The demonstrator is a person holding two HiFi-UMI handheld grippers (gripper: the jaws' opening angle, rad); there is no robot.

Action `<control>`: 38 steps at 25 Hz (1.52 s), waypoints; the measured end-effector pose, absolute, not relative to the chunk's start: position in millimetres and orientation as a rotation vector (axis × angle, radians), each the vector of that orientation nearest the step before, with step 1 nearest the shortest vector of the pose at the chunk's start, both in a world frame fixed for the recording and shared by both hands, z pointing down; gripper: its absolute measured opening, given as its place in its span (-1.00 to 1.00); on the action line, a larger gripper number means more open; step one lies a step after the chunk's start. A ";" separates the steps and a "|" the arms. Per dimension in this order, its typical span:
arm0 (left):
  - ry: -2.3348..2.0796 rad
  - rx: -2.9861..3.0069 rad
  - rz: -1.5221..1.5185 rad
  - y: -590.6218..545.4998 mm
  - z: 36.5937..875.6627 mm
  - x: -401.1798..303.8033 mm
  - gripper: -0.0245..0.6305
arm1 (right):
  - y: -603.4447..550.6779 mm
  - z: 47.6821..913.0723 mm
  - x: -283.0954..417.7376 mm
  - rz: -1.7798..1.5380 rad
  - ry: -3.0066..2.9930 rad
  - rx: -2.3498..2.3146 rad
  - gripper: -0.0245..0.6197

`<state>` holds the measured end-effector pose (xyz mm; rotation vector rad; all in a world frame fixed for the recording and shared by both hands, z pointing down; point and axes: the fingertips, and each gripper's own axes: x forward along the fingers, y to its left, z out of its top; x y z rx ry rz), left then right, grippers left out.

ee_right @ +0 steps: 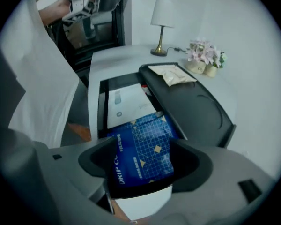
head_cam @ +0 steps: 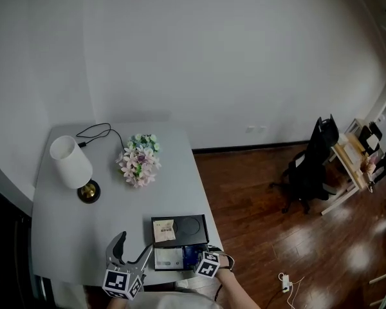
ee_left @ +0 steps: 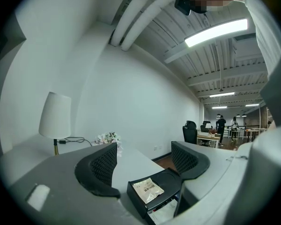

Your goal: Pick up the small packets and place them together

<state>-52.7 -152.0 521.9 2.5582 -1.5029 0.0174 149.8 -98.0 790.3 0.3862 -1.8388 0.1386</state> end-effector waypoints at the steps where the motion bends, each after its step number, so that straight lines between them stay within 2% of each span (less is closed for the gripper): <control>1: -1.507 2.555 0.021 -151.5 522.0 -53.8 0.19 | -99.4 796.5 151.0 0.128 -1.809 0.375 0.16; 5: -1.530 2.533 0.017 -151.4 524.1 -60.6 0.19 | -102.4 804.0 151.4 0.156 -1.781 0.394 0.15; 15: -1.555 2.501 0.011 -152.4 528.9 -70.2 0.19 | -95.2 798.6 152.8 0.128 -1.819 0.538 -0.17; 17: -1.555 2.498 0.002 -152.5 529.0 -69.8 0.19 | -94.2 788.2 155.7 0.134 -1.846 0.571 -0.29; 19: -1.562 2.490 -0.006 -152.0 530.6 -71.5 0.19 | -94.8 772.9 157.7 0.125 -1.884 0.601 -0.52; 22: -1.572 2.479 0.001 -151.8 533.1 -74.7 0.19 | -96.3 745.3 158.1 0.097 -1.942 0.629 -0.63; 23: -1.574 2.477 0.002 -151.9 533.1 -75.0 0.19 | -97.3 734.3 158.2 0.080 -1.960 0.635 -0.88; 27: -1.587 2.474 0.005 -152.2 530.8 -78.1 0.19 | -105.4 701.8 155.8 0.053 -2.004 0.615 -0.88; 32: -1.609 2.463 -0.004 -150.2 529.7 -81.8 0.19 | -109.3 726.4 162.7 0.091 -1.932 0.582 -0.88; 34: -1.619 2.460 -0.002 -149.6 528.9 -83.9 0.19 | -101.5 745.0 158.6 0.145 -1.932 0.551 -0.85; 35: -1.625 2.458 0.000 -149.5 528.7 -85.3 0.19 | -97.8 754.1 154.7 0.184 -1.944 0.541 -0.43; 36: -1.632 2.455 0.001 -149.5 528.3 -87.0 0.19 | -95.3 763.1 151.5 0.224 -1.950 0.543 0.30; 37: -1.639 2.452 0.003 -149.3 527.9 -88.9 0.19 | -95.1 771.7 150.2 0.256 -1.945 0.562 0.52; 38: -1.645 2.449 0.005 -149.1 527.8 -90.7 0.19 | -97.7 779.9 150.5 0.278 -1.933 0.597 0.52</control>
